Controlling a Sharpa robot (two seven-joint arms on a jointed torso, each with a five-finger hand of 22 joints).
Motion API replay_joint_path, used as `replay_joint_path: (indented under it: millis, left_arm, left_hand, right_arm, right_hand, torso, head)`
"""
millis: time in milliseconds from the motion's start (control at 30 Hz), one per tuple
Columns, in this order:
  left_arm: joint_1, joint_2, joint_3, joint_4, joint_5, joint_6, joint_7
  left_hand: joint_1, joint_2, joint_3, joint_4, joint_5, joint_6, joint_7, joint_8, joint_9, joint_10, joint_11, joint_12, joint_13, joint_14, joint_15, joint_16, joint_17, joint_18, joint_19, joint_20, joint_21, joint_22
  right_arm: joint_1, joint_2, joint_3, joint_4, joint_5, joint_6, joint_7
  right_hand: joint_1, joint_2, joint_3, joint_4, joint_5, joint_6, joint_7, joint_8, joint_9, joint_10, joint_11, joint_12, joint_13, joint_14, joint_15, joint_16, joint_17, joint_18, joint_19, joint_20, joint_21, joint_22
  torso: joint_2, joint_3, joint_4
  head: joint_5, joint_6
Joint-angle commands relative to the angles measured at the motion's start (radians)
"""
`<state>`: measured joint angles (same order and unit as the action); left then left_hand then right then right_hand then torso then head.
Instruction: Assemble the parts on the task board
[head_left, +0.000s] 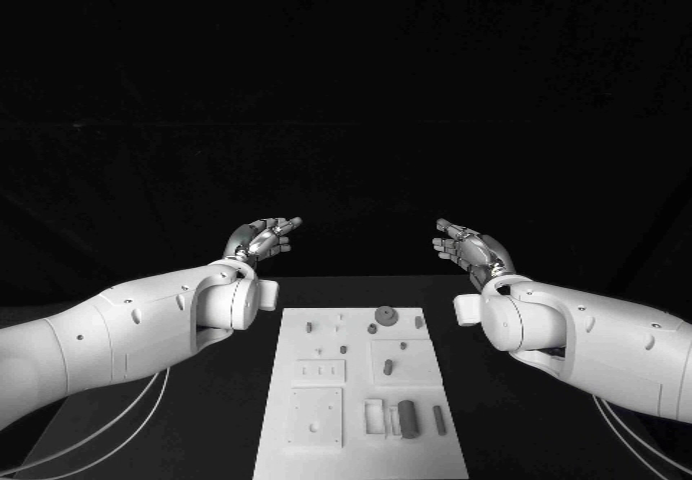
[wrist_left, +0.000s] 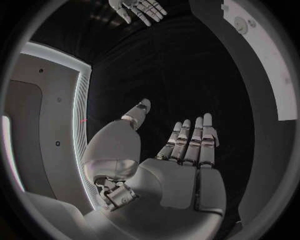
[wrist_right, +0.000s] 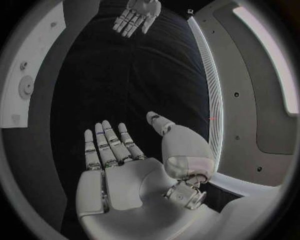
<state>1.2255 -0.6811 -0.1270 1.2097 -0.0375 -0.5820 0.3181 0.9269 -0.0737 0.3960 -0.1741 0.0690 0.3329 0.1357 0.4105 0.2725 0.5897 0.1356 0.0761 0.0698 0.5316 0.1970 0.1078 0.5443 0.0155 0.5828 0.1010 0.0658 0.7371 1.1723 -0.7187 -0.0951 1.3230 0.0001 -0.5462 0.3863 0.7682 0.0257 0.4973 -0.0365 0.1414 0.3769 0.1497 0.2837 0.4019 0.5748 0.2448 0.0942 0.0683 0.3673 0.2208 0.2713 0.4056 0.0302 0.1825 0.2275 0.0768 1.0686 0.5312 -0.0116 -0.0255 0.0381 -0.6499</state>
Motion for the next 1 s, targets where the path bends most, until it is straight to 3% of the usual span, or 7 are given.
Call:
replay_joint_path:
  millis: [33, 100, 167, 500, 533, 633, 1000]
  left_arm:
    - [0.027, 0.019, -0.016, -0.058, -0.057, 0.167, -0.137]
    - [0.04, 0.027, -0.026, -0.086, -0.064, 0.191, -0.159]
    - [0.05, 0.033, -0.032, -0.106, -0.068, 0.207, -0.174]
    - [0.056, 0.036, -0.036, -0.117, -0.071, 0.217, -0.184]
    - [0.053, 0.03, -0.074, -0.123, -0.079, 0.291, -0.158]
    - [0.053, 0.023, -0.075, -0.116, -0.086, 0.299, -0.152]
    - [0.053, -0.022, -0.075, -0.019, -0.161, 0.326, -0.139]
  left_hand:
    - [0.025, 0.001, 0.011, -0.001, 0.004, 0.012, 0.005, 0.014, 0.011, 0.017, 0.005, 0.007, 0.002, 0.028, 0.003, 0.014, 0.017, -0.014, 0.023, 0.0, 0.009, 0.02]
    - [0.021, 0.005, 0.01, 0.003, 0.003, 0.016, 0.013, 0.019, 0.018, 0.022, 0.014, 0.011, 0.003, 0.047, 0.001, 0.028, 0.021, -0.004, 0.051, -0.005, 0.02, 0.022]
    - [0.019, 0.006, 0.009, 0.005, 0.001, 0.026, 0.02, 0.03, 0.026, 0.029, 0.018, 0.016, 0.004, 0.054, 0.002, 0.034, 0.022, 0.001, 0.059, -0.004, 0.02, 0.02]
    - [0.025, 0.014, 0.019, -0.002, 0.003, 0.129, 0.071, 0.069, 0.054, 0.151, 0.053, 0.078, 0.019, 0.176, 0.002, 0.106, 0.033, 0.06, 0.173, -0.005, 0.05, 0.015]
    - [0.028, 0.015, 0.022, -0.005, 0.005, 0.158, 0.082, 0.079, 0.058, 0.186, 0.06, 0.094, 0.024, 0.216, 0.003, 0.126, 0.041, 0.077, 0.203, -0.005, 0.063, 0.019]
    - [0.036, 0.021, 0.029, -0.014, 0.009, 0.222, 0.091, 0.095, 0.063, 0.274, 0.06, 0.132, 0.038, 0.285, -0.018, 0.162, 0.056, 0.095, 0.261, -0.017, 0.088, 0.029]
    - [0.056, 0.049, 0.037, -0.054, 0.007, 0.372, 0.067, 0.11, 0.066, 0.485, -0.006, 0.196, 0.082, 0.485, -0.107, 0.275, 0.143, 0.108, 0.453, -0.089, 0.183, 0.079]
  right_arm:
    - [0.029, 0.016, -0.018, -0.063, -0.024, 0.252, -0.116]
    - [0.047, 0.026, -0.032, -0.101, -0.028, 0.31, -0.145]
    - [0.063, 0.034, -0.044, -0.133, -0.031, 0.36, -0.169]
    - [0.097, 0.051, -0.07, -0.203, -0.037, 0.469, -0.223]
    - [0.07, 0.094, -0.07, -0.331, -0.536, 0.384, -0.131]
    - [0.069, 0.101, -0.07, -0.342, -0.624, 0.374, -0.137]
    - [0.069, 0.129, -0.07, -0.362, -0.877, 0.278, -0.184]
  right_hand:
    - [0.115, -0.034, 0.041, -0.093, 0.008, 0.062, 0.096, 0.051, 0.024, 0.066, -0.006, 0.039, 0.009, 0.052, -0.002, 0.05, 0.018, 0.025, 0.062, 0.004, 0.031, 0.179]
    - [0.147, -0.047, 0.054, -0.126, 0.008, 0.109, 0.098, 0.075, 0.029, 0.122, -0.005, 0.068, 0.017, 0.102, -0.003, 0.08, 0.024, 0.041, 0.12, -0.003, 0.053, 0.261]
    - [0.158, -0.057, 0.049, -0.153, -0.088, 0.124, 0.09, 0.084, 0.03, 0.139, -0.012, 0.076, 0.018, 0.118, -0.008, 0.09, 0.025, 0.049, 0.137, -0.005, 0.055, 0.259]
    - [0.196, -0.067, 0.07, -0.238, -0.085, 0.209, 0.09, 0.104, 0.01, 0.237, -0.014, 0.101, 0.01, 0.241, -0.007, 0.131, 0.009, 0.109, 0.285, -0.009, 0.046, 0.223]
    - [0.199, -0.07, 0.073, -0.243, -0.085, 0.226, 0.089, 0.109, 0.009, 0.258, -0.016, 0.108, 0.01, 0.268, -0.014, 0.141, 0.009, 0.12, 0.316, -0.01, 0.05, 0.219]
    - [0.204, -0.077, 0.077, -0.248, -0.082, 0.255, 0.087, 0.115, 0.005, 0.292, -0.025, 0.114, 0.009, 0.318, -0.024, 0.155, 0.004, 0.139, 0.369, -0.011, 0.051, 0.211]
    - [0.21, -0.098, 0.077, -0.249, -0.005, 0.362, 0.062, 0.126, -0.015, 0.563, -0.133, 0.211, 0.066, 0.664, -0.161, 0.309, 0.101, 0.232, 0.738, -0.05, 0.143, 0.202]
  torso:
    - [0.0, -0.0006, -0.0009]
    - [0.0, -0.0006, -0.0009]
    - [0.0, -0.0006, -0.0009]
    - [0.0, -0.0006, -0.0009]
    - [0.0, -0.0012, -0.0003]
    - [-0.001, -0.0017, -0.0007]
    - [0.011, -0.0035, 0.0034]
  head:
    - [0.0, 0.0]
    - [0.0, 0.0]
    - [0.0, 0.0]
    - [0.0, 0.0]
    - [0.004, -0.032]
    - [0.003, -0.036]
    - [-0.003, -0.042]
